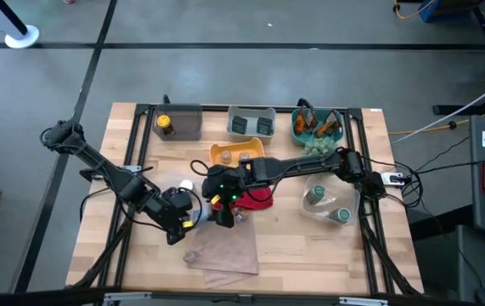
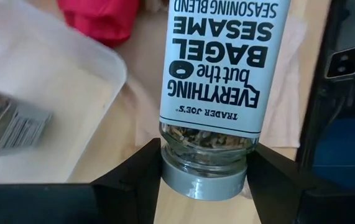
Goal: Sort spices by type
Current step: Put the white seasoning bottle into the left transparent bin
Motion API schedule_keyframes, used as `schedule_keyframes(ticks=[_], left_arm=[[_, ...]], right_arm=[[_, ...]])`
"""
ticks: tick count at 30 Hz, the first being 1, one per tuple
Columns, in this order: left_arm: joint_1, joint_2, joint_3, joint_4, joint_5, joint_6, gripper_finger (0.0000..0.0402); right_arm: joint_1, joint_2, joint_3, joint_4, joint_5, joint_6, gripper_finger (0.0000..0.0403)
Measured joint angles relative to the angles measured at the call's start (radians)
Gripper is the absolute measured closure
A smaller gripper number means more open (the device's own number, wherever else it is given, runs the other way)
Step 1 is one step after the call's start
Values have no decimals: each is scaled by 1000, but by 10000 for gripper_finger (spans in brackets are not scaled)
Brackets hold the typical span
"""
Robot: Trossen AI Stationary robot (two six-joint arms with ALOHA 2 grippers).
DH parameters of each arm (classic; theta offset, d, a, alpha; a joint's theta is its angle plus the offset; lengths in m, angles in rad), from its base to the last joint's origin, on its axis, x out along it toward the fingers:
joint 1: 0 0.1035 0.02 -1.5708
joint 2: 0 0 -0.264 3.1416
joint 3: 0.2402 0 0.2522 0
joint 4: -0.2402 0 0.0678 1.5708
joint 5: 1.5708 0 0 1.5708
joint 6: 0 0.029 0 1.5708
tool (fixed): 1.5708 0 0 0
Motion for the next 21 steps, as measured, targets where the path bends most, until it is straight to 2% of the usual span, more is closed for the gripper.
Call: schedule_keyframes(ticks=[6, 10, 14, 18, 21], left_arm=[[0, 1, 1, 45, -13, 60, 218], [0, 1, 2, 46, -32, 74, 218], [0, 1, 2, 49, -52, 110, 218], [3, 1, 1, 62, -54, 128, 218], [2, 1, 0, 78, -58, 136, 217]], right_arm=[[0, 0, 1, -13, -23, 1, 89], [0, 0, 1, -13, -95, 6, 100], [-1, 0, 1, -13, -153, 43, 138], [-1, 0, 1, -14, -147, 53, 195], [-1, 0, 1, -22, -149, 54, 201]])
